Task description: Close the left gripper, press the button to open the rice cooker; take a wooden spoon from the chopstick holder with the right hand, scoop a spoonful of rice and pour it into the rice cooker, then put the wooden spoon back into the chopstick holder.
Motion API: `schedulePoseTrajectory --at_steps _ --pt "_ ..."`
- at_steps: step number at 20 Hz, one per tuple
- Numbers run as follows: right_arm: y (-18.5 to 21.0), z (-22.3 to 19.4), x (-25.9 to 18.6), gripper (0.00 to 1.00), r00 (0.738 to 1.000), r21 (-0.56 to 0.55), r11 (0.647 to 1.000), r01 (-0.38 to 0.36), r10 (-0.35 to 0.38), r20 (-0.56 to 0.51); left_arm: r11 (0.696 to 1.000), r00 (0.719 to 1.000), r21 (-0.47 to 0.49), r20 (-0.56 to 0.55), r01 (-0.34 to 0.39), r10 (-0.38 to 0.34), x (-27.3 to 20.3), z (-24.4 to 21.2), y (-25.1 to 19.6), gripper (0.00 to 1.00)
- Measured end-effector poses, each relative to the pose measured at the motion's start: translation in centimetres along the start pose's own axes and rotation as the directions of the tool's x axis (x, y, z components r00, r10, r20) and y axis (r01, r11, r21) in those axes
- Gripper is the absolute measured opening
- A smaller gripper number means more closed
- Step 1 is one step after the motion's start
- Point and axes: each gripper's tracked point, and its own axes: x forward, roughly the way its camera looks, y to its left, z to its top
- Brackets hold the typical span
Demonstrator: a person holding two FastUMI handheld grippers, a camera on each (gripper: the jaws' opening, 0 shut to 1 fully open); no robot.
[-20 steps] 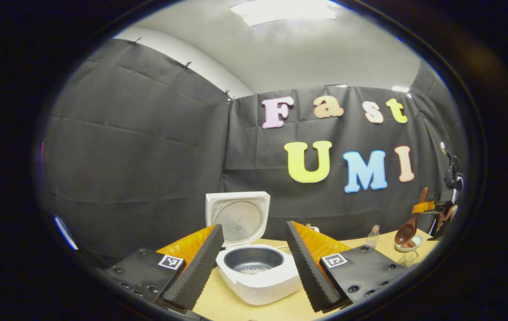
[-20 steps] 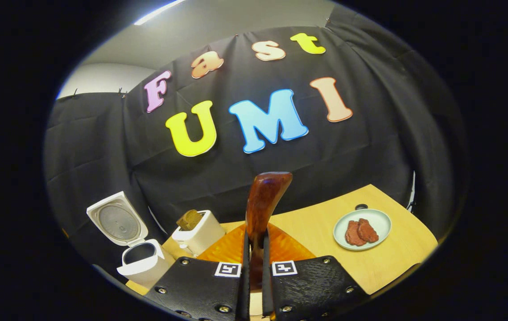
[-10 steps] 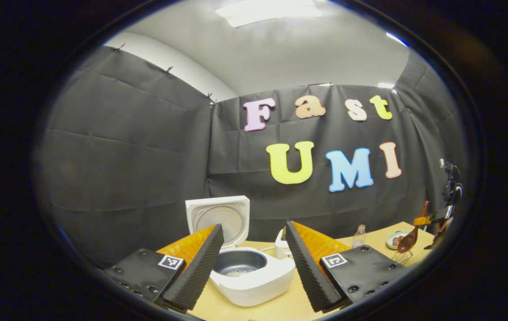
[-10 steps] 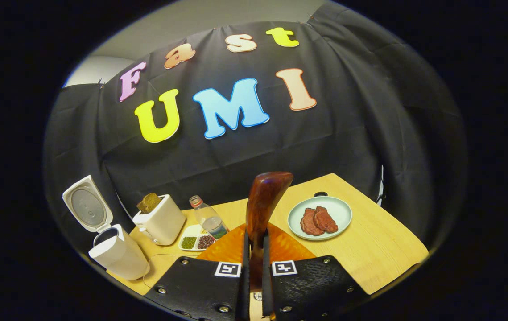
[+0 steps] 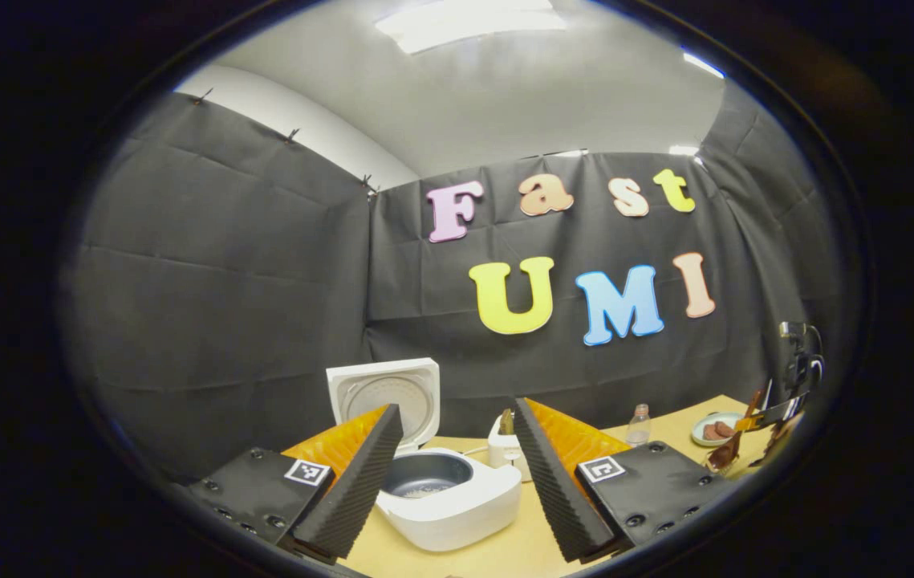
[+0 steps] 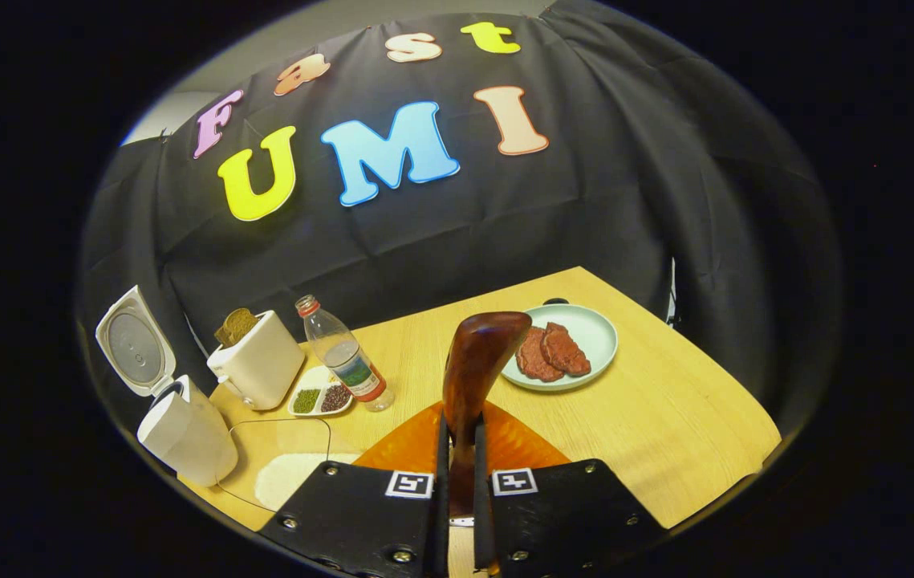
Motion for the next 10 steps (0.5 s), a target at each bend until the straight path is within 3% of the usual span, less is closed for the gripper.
schedulePoseTrajectory --at_steps 4,6,9,10 --pt "-0.5 -0.1 0.0 0.17 1.000 0.039 0.999 -0.009 0.009 -0.003 1.000 1.000 -0.004 0.000 0.002 -0.002 0.0 -0.1 -0.3 0.99" --pt "-1.2 0.4 -0.6 0.29 1.000 0.011 1.000 0.005 -0.005 0.017 1.000 1.000 -0.005 0.000 0.008 -0.008 0.3 -0.1 -0.5 0.99" --pt "-3.1 1.8 -1.5 0.99 0.996 -0.075 0.994 0.077 -0.073 0.058 1.000 1.000 -0.013 0.002 0.028 -0.028 0.8 -0.1 -1.5 0.99" --pt "-3.8 2.4 -2.0 1.00 0.992 -0.099 0.989 0.107 -0.099 0.078 0.999 0.999 -0.015 0.002 0.035 -0.035 0.9 -0.3 -1.7 0.99"
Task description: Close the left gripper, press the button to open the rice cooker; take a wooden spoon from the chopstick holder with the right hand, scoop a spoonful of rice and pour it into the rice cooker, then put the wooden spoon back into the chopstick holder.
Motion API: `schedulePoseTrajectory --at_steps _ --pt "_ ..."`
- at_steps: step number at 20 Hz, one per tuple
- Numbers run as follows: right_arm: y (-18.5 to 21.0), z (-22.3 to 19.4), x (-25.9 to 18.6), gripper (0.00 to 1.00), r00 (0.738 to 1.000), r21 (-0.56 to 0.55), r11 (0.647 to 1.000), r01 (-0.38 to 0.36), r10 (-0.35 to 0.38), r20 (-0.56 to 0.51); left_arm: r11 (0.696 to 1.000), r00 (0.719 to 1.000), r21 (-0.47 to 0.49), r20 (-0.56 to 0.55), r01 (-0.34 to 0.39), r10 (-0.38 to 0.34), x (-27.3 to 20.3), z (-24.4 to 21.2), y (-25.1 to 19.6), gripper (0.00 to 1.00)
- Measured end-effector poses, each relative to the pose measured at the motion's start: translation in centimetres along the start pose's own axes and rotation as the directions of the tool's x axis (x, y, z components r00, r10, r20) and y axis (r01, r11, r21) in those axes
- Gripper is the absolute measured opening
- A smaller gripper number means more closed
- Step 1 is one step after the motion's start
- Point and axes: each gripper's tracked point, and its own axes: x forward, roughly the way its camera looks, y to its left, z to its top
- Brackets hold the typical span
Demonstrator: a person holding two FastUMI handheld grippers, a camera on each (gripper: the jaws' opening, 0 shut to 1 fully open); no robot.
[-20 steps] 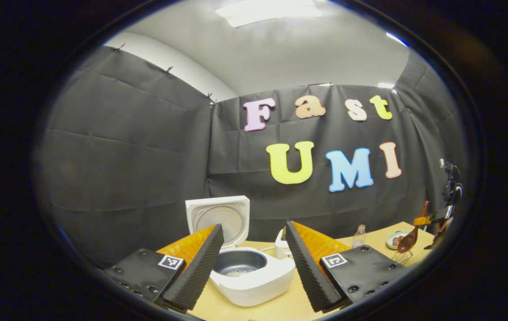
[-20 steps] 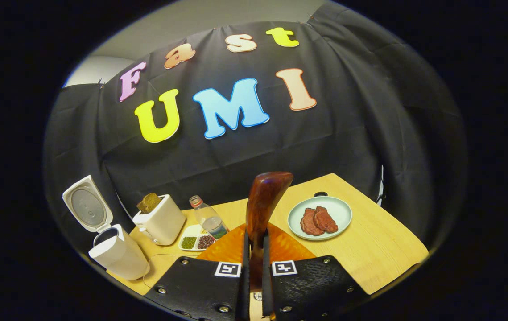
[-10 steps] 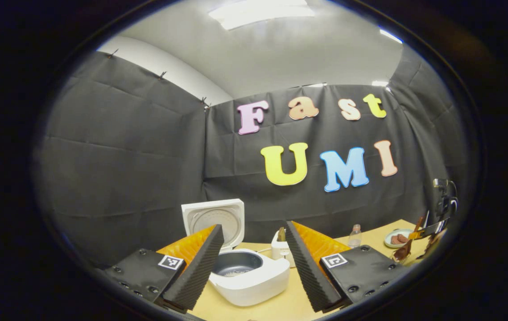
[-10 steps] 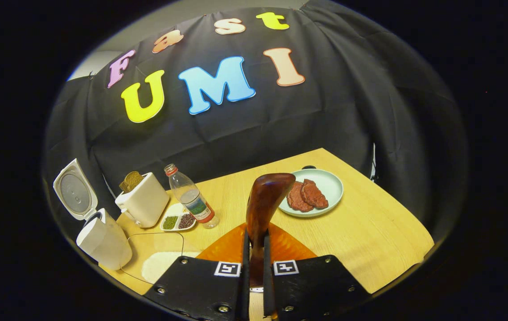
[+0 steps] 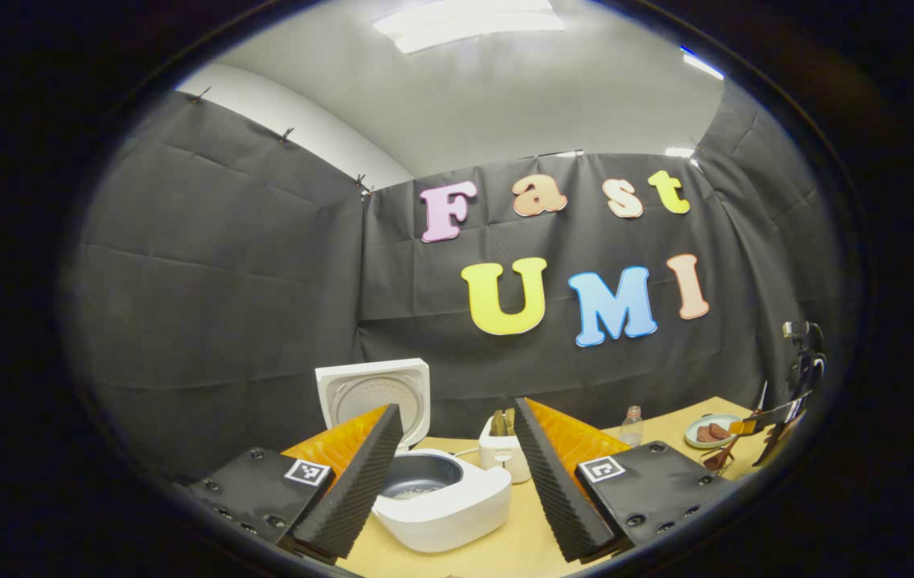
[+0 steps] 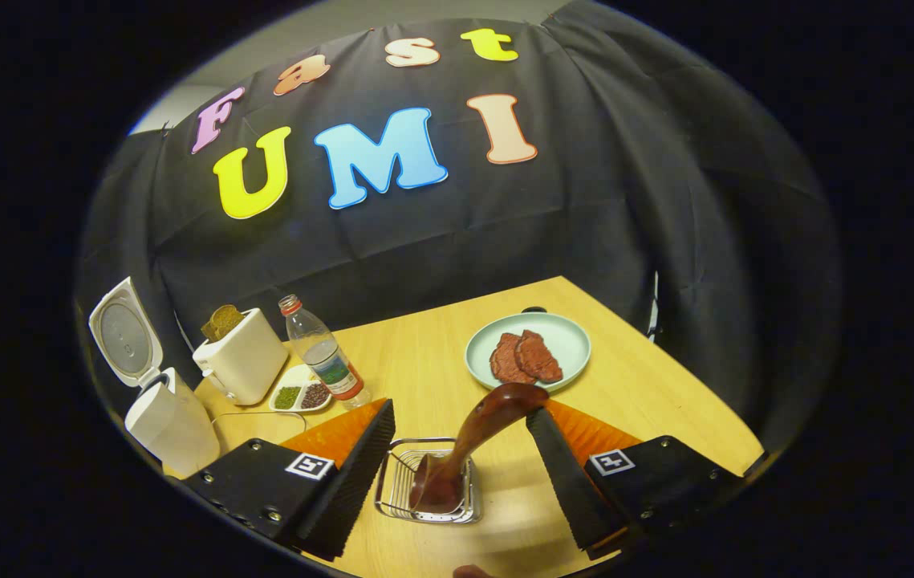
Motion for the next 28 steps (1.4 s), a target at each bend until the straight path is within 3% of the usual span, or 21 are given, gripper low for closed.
schedulePoseTrajectory --at_steps 5,13,19,23,28 --pt "-1.3 5.0 -3.3 0.98 0.992 -0.070 0.996 0.059 -0.050 0.118 0.999 0.999 -0.007 0.000 0.034 -0.034 1.4 -0.4 -1.1 0.96" --pt "1.3 10.9 -9.0 0.98 0.968 -0.120 0.992 0.043 -0.011 0.252 1.000 1.000 0.011 0.018 0.023 -0.023 7.4 1.0 0.6 0.95" --pt "2.7 11.0 -11.2 0.98 0.954 -0.139 0.988 0.064 -0.020 0.298 0.999 0.999 0.010 0.004 -0.040 0.040 14.4 1.6 4.9 0.98" --pt "2.2 10.5 -12.9 0.98 0.952 -0.119 0.987 0.104 -0.064 0.299 0.994 0.994 -0.003 -0.005 -0.111 0.111 19.2 2.2 9.3 0.96" --pt "1.5 9.5 -13.8 0.98 0.948 -0.078 0.985 0.155 -0.126 0.290 0.990 0.990 0.007 0.000 -0.141 0.141 25.1 2.5 13.3 0.98"
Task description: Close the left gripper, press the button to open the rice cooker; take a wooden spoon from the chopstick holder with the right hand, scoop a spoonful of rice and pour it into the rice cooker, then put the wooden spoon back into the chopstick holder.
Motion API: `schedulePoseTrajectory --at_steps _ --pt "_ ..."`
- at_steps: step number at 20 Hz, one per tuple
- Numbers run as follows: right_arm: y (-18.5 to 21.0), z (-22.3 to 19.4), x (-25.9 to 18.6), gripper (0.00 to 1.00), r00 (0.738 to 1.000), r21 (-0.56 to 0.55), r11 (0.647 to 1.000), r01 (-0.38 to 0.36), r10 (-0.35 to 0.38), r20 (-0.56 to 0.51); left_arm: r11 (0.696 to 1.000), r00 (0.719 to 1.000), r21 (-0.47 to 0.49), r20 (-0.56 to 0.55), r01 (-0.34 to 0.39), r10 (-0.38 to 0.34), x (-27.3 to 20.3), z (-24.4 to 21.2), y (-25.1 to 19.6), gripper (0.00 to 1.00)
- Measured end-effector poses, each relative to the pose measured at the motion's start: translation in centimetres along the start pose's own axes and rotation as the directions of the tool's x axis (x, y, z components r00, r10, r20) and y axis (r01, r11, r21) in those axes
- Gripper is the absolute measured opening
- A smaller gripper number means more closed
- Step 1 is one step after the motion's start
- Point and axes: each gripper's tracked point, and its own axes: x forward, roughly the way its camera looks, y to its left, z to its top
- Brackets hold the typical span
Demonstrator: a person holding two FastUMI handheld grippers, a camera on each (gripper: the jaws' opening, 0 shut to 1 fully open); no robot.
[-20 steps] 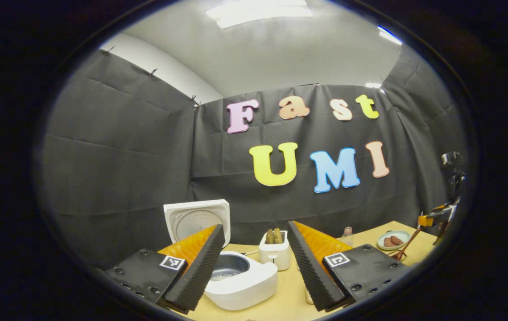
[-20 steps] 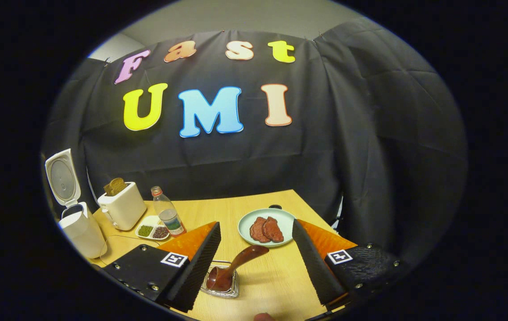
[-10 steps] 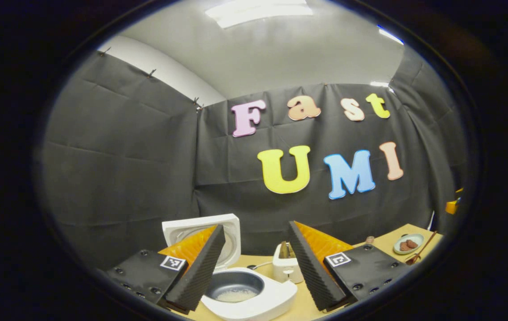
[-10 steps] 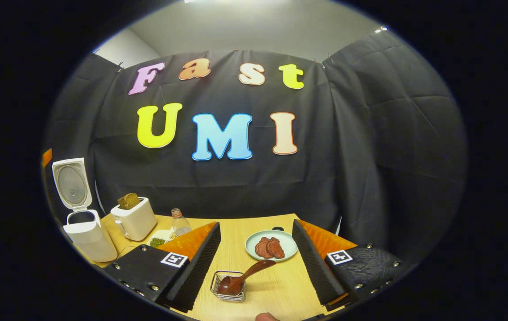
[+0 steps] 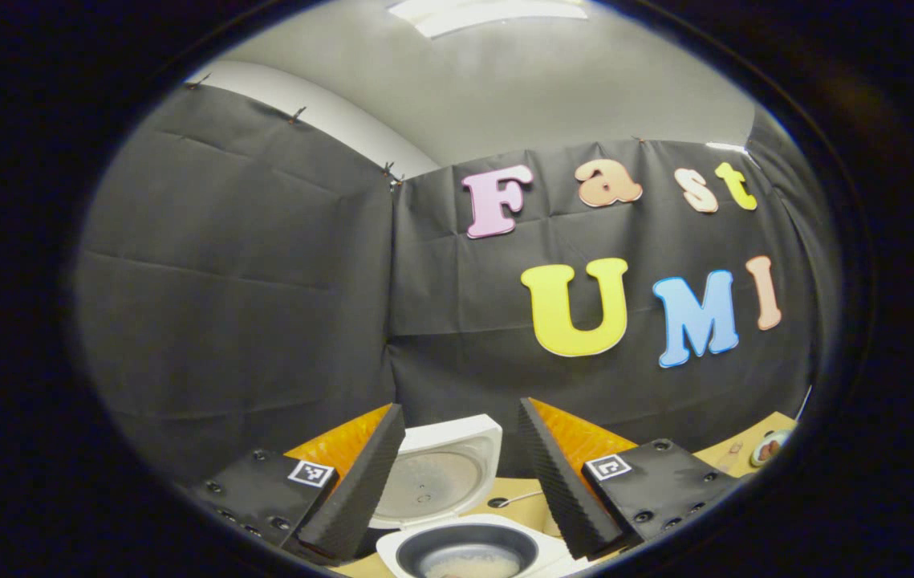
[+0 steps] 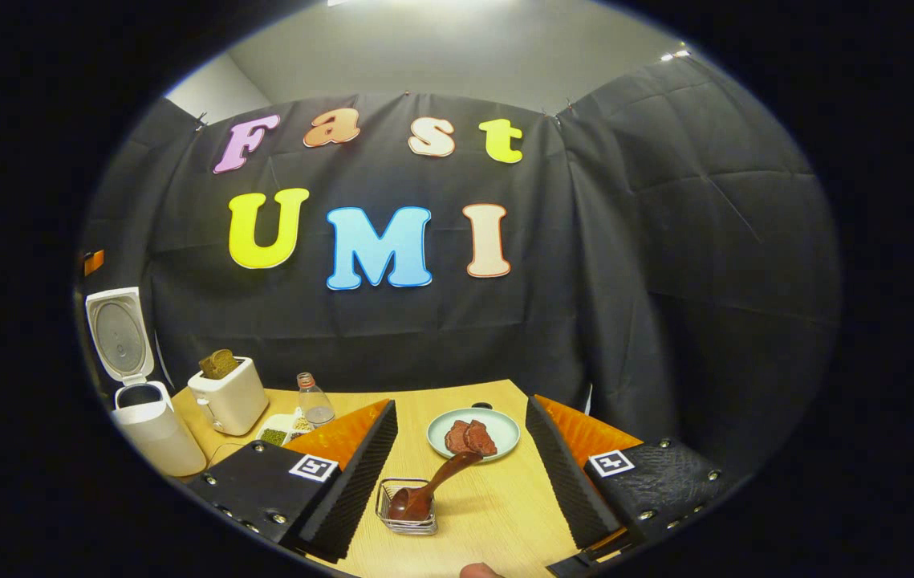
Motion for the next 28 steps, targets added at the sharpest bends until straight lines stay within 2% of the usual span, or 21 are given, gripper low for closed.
schedulePoseTrajectory --at_steps 7,15,18,20,21,22,24,27,28 --pt "0.3 -1.0 -1.3 0.98 0.998 -0.022 0.998 0.057 -0.057 -0.004 0.998 0.994 -0.010 -0.084 -0.066 0.065 8.5 -3.8 3.7 0.98" --pt "-1.1 -3.1 -2.4 0.98 0.991 -0.042 0.991 0.130 -0.131 -0.030 0.993 0.970 0.004 -0.213 -0.120 0.118 15.7 -8.8 6.5 0.96" --pt "-1.4 -2.8 -2.8 0.98 0.991 -0.052 0.990 0.129 -0.131 -0.027 0.991 0.962 -0.016 -0.239 -0.136 0.129 16.0 -9.4 6.3 0.99" --pt "-1.4 -2.3 -2.8 0.98 0.992 -0.057 0.991 0.121 -0.122 -0.015 0.989 0.957 -0.028 -0.257 -0.143 0.131 15.6 -9.7 6.3 0.95" --pt "-1.3 -1.9 -2.8 0.98 0.993 -0.056 0.991 0.119 -0.119 -0.007 0.989 0.955 -0.030 -0.266 -0.142 0.129 15.4 -9.9 6.2 0.98" --pt "-1.1 -1.7 -2.9 0.98 0.994 -0.050 0.993 0.108 -0.108 -0.006 0.989 0.955 -0.034 -0.270 -0.141 0.126 15.3 -9.8 6.1 0.96" --pt "-0.4 -1.0 -2.8 0.98 0.997 -0.035 0.997 0.074 -0.074 0.009 0.990 0.955 -0.039 -0.273 -0.132 0.117 15.2 -9.6 5.8 0.98" --pt "-0.3 -0.5 -2.7 0.98 0.999 -0.065 0.997 0.039 -0.037 0.028 0.992 0.953 -0.039 -0.285 -0.122 0.106 14.2 -9.0 4.8 0.98" --pt "-0.4 -0.4 -2.7 0.98 0.999 -0.077 0.997 0.030 -0.027 0.030 0.992 0.951 -0.043 -0.290 -0.121 0.103 13.3 -8.9 4.2 0.95"
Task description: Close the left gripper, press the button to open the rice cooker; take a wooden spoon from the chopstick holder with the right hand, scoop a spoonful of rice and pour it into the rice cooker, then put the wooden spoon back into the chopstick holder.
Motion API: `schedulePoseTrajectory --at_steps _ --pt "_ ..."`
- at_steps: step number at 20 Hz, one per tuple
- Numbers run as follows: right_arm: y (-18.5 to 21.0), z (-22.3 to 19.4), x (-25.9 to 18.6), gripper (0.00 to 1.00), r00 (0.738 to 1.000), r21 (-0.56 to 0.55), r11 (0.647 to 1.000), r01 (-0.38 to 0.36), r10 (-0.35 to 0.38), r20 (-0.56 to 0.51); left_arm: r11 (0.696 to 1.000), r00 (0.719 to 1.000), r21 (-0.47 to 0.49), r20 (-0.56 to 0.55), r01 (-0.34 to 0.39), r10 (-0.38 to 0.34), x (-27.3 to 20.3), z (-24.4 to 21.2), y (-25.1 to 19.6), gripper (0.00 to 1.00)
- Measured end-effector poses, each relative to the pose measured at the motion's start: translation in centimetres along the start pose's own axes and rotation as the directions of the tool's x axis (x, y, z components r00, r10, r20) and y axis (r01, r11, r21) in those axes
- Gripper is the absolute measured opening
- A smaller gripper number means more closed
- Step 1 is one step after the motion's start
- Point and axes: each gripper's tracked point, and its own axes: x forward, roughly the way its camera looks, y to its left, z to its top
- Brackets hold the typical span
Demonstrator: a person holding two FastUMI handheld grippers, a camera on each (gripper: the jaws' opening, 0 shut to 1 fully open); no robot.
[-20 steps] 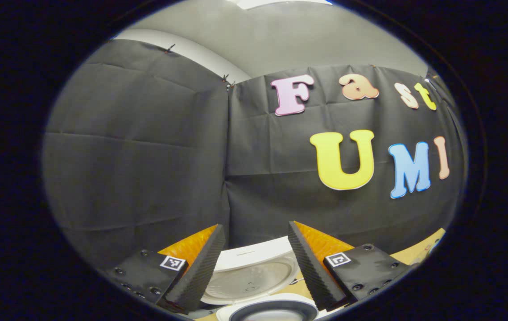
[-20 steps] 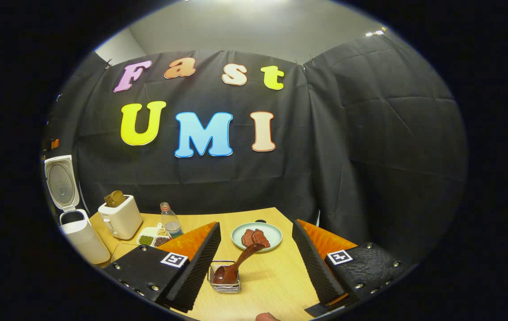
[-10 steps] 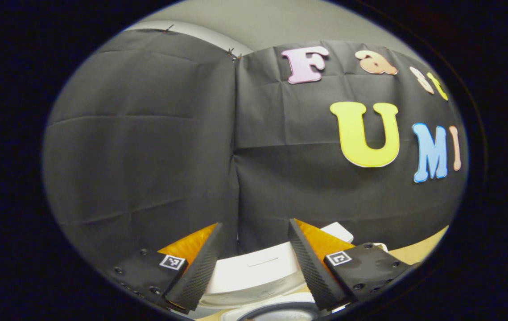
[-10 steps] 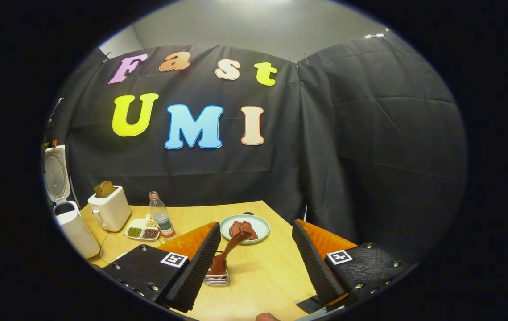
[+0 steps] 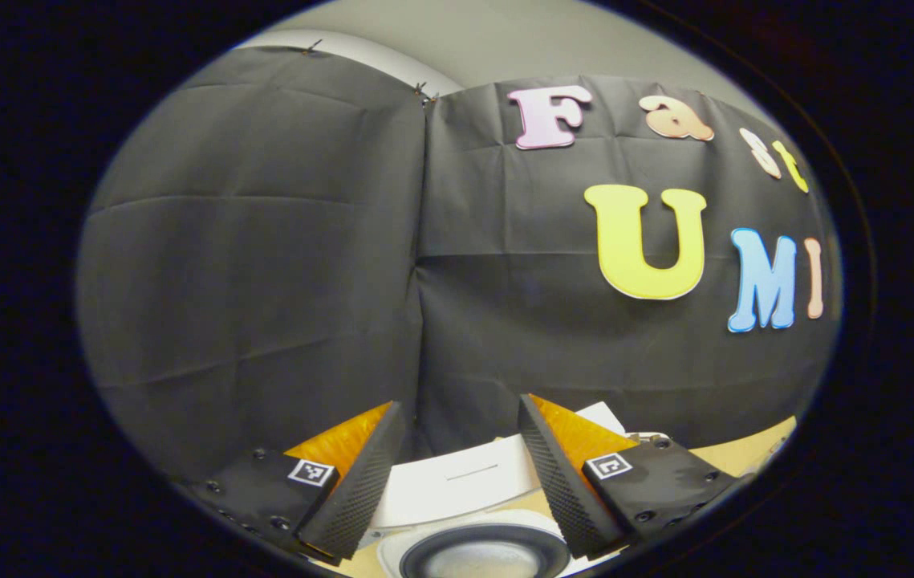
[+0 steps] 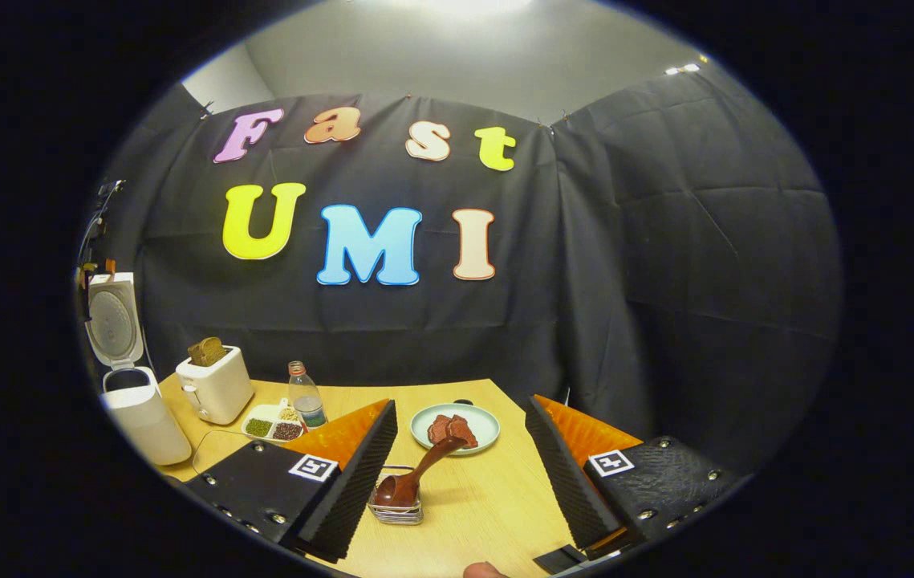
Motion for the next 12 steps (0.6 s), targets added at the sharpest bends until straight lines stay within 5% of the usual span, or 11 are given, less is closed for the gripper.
schedulePoseTrajectory --at_steps 12 --pt "-3.5 0.4 2.4 0.98 0.996 -0.020 0.996 -0.088 0.088 0.018 0.999 0.997 0.033 -0.074 0.004 -0.001 -3.0 -3.0 -1.2 0.98"
